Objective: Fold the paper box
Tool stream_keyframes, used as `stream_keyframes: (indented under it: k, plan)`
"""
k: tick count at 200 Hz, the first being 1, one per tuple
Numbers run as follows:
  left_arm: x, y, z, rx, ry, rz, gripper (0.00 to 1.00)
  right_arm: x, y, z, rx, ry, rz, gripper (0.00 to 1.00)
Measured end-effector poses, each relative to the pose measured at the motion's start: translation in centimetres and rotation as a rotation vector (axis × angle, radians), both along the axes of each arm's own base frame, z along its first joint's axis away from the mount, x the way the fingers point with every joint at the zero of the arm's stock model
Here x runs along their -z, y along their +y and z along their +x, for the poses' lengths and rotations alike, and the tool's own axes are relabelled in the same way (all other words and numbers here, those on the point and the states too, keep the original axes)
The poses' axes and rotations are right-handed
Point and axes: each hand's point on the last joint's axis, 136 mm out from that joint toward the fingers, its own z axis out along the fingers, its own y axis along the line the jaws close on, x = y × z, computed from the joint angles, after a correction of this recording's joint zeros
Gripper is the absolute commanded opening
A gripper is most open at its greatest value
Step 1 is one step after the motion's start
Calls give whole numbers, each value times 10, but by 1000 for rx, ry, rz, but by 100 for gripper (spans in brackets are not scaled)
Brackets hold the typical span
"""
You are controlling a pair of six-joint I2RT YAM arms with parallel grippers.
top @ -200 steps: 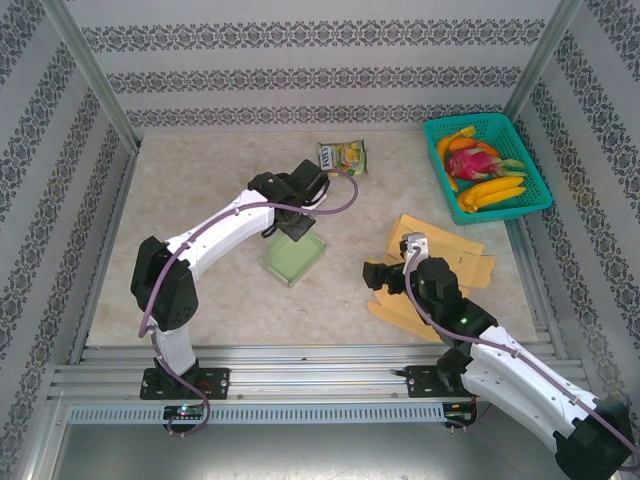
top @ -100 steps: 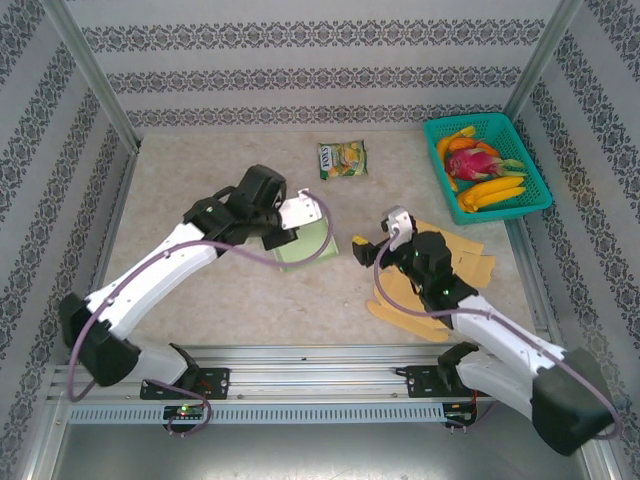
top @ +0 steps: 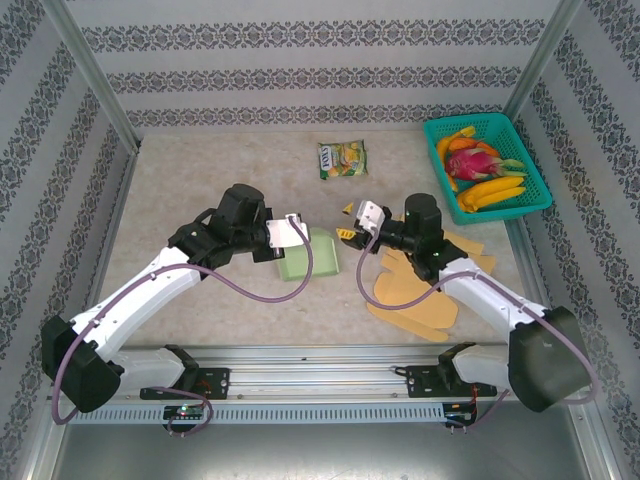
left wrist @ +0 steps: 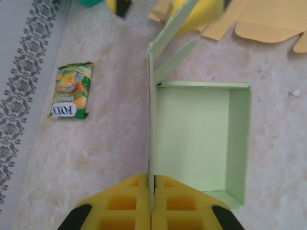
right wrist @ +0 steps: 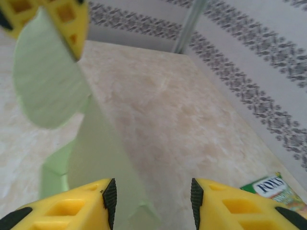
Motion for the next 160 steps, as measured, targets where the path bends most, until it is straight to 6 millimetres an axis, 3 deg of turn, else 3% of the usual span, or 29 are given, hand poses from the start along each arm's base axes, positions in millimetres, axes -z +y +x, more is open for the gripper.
stream_keyframes:
  k: [64,160]
  plan:
    - [0,-2,1,9,-12,-4,0,27,15,-6,-145,73,-36,45]
    - [1,-5,-3,44,-13,-4,0,12,28,-8,-260,86,-12,38]
